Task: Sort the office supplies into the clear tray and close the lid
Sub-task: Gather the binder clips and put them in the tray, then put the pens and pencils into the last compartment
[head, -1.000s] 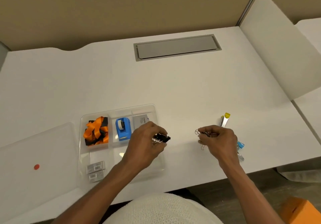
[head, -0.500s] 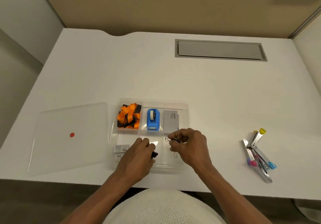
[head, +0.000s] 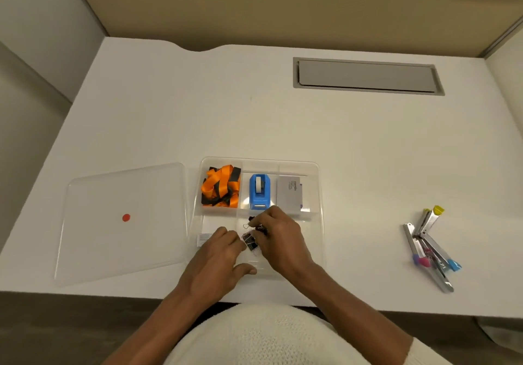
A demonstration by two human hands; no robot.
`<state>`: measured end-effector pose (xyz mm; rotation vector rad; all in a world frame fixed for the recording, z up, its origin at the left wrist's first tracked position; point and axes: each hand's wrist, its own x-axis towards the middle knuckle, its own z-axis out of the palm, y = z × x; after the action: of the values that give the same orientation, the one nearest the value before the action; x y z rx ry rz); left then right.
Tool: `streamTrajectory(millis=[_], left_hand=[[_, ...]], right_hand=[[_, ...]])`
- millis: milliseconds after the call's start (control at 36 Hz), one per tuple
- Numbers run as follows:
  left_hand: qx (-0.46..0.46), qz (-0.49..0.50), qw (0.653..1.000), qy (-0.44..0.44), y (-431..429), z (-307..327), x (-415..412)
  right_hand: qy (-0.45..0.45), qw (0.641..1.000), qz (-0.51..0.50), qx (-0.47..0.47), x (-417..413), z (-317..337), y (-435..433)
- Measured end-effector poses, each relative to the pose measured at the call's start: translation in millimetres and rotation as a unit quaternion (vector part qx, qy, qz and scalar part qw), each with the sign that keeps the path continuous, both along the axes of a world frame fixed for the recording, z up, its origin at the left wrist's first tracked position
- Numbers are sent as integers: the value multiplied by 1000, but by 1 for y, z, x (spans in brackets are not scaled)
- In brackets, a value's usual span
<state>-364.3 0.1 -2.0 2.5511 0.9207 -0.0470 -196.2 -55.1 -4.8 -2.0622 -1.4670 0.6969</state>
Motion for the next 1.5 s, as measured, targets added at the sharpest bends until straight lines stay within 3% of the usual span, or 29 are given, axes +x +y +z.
streamTrajectory(millis=[83,278,528,778,917,972,1194,1361,1500], left_hand=[[9,-26,1000,3,5,-1,-2],[-20,-35,999,-7,6,-6,-1],[-50,-5,997,59,11,4,6],[-76,-55,981,172,13,41,36],[-33,-101,978,181,4,61,81],[-27,-121,982,144,-2,64,104],[-2,-293,955,40,-39,58,217],[49,-374,926,1,-59,30,292],[100,-438,894,-9,-74,10,348]], right_hand=[[-67,996,56,9,1,-6,3],[-122,985,124,10,14,-9,-1],[-194,942,273,5,12,-11,-16],[-104,989,65,84,42,1,-44],[-104,983,-107,107,85,8,-86],[-103,976,-166,96,105,7,-106],[-182,926,-327,-41,183,-5,-189],[-236,887,-320,-235,216,-20,-229],[-190,900,-289,-266,223,-35,-234]])
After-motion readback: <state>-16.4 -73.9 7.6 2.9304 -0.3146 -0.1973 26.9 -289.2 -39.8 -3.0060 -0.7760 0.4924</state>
